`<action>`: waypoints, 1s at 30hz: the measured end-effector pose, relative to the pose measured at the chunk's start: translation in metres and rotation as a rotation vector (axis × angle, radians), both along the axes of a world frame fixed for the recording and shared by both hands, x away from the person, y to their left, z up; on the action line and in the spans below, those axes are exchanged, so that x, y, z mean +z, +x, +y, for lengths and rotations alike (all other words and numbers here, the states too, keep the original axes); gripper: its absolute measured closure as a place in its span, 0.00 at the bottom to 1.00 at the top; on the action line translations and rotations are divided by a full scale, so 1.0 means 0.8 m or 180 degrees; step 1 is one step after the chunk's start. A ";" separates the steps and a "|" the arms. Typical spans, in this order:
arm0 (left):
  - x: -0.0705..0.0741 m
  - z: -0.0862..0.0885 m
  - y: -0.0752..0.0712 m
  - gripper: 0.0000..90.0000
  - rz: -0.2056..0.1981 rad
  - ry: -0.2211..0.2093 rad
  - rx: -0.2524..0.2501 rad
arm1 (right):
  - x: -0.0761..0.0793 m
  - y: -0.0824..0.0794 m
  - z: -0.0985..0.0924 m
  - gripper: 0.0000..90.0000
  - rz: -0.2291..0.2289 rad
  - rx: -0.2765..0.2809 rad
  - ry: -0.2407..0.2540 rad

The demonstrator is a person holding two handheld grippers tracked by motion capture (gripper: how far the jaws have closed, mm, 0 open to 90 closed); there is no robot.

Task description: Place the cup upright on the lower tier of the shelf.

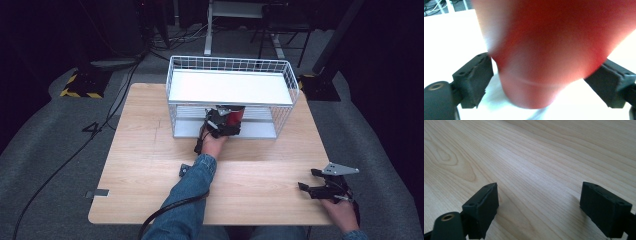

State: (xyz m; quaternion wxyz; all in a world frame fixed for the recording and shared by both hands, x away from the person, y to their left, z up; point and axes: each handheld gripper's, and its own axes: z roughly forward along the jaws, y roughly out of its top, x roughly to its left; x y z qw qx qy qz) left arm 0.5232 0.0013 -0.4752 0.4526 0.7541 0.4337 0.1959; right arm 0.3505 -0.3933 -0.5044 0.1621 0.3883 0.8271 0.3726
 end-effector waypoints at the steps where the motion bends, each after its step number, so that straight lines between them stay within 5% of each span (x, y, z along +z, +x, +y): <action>1: 0.002 0.003 -0.003 0.08 -0.0013 -0.0017 0.0007 | 0.000 0.000 0.000 0.17 0.0000 0.0000 -0.0001; 3: 0.005 0.009 -0.008 0.00 -0.0074 -0.0013 0.0003 | 0.000 0.000 0.000 0.17 -0.0002 0.0001 -0.0006; 18: 0.037 0.045 -0.075 0.00 -0.0184 -0.0095 -0.0216 | 0.000 -0.001 0.002 0.16 -0.0011 0.0010 -0.0056; 30: 0.065 0.081 -0.140 0.00 -0.0297 -0.0008 -0.0419 | 0.000 -0.001 0.003 0.16 -0.0012 0.0017 -0.0068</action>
